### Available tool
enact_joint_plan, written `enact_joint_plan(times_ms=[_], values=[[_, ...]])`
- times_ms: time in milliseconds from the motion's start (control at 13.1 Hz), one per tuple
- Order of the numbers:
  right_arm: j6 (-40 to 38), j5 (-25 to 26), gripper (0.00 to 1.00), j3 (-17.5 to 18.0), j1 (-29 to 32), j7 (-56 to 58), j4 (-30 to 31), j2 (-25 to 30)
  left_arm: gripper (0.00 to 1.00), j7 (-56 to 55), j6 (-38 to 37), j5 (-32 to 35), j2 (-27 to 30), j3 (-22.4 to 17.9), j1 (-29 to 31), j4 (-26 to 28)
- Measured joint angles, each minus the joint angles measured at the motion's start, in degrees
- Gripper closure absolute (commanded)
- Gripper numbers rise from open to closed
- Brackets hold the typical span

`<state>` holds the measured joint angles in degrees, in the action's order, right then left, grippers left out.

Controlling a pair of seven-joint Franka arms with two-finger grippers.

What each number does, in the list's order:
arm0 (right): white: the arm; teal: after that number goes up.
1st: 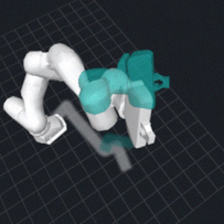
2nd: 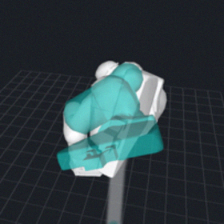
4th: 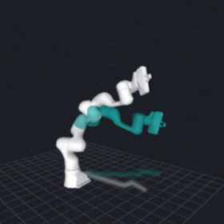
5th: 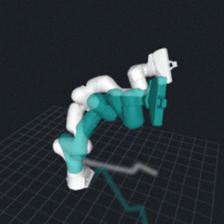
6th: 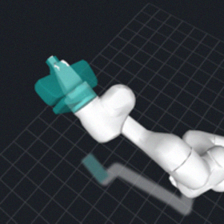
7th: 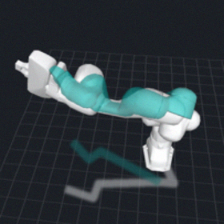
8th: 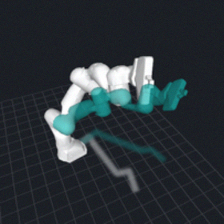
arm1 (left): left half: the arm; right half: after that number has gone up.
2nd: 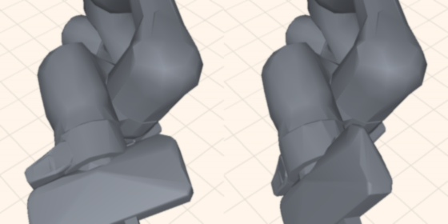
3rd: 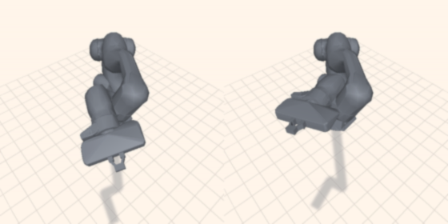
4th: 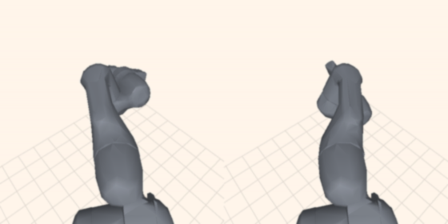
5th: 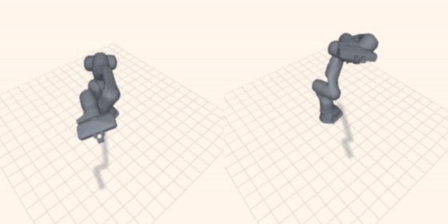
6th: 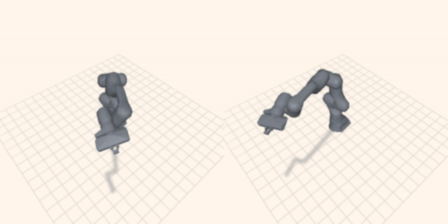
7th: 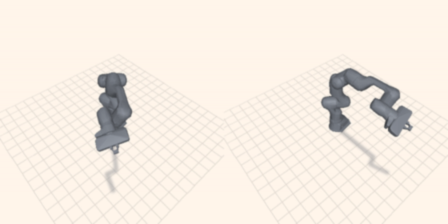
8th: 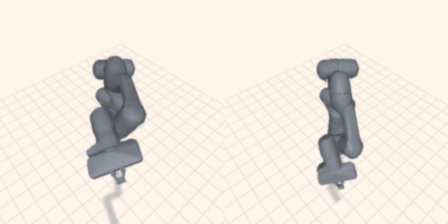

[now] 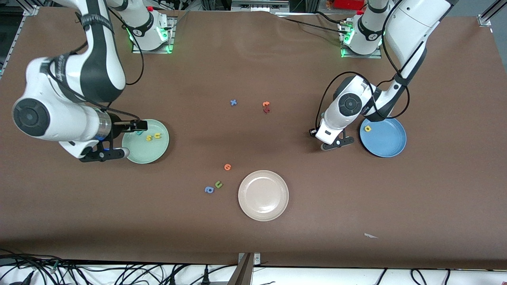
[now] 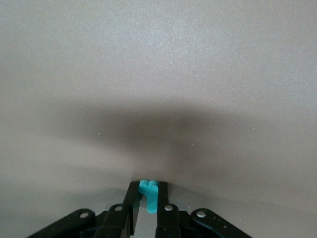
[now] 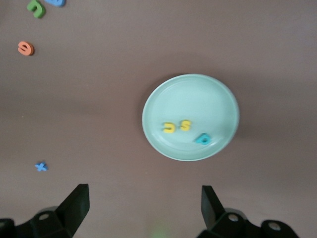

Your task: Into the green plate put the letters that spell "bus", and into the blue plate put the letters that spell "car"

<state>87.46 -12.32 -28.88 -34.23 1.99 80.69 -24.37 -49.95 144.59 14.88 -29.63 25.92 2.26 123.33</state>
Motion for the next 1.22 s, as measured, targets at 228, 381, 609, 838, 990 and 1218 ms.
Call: enact_joint_plan(times_ms=[228,381,609,838,990,1218], values=[[-1.08,7.04,0.00,12.97,10.36,-2.87,-1.07,4.54,1.00,-0.04,0.00,0.00,0.01,0.00,-0.01,-0.01],[-0.47,10.67,0.00,22.59,19.99,-3.93,1.59,7.61,1.00,-0.07,0.00,0.00,0.04,-0.01,0.02,-0.10],[6.52,12.24,0.00,29.37,28.75,-4.48,10.00,12.93,1.00,-0.08,-3.58,0.00,1.70,-0.02,0.54,-1.97],[6.98,12.36,0.00,29.79,32.12,-4.45,13.95,21.03,1.00,0.91,-16.21,-1.08,4.64,0.10,1.03,-7.99],[5.40,12.38,0.00,29.46,32.85,-4.45,13.88,25.70,1.00,7.97,-24.88,-5.03,5.99,0.11,3.13,-12.59],[5.37,11.86,0.00,29.32,32.97,-4.45,13.90,26.91,1.00,25.14,-34.70,-6.92,8.26,-0.05,11.64,-14.61]])
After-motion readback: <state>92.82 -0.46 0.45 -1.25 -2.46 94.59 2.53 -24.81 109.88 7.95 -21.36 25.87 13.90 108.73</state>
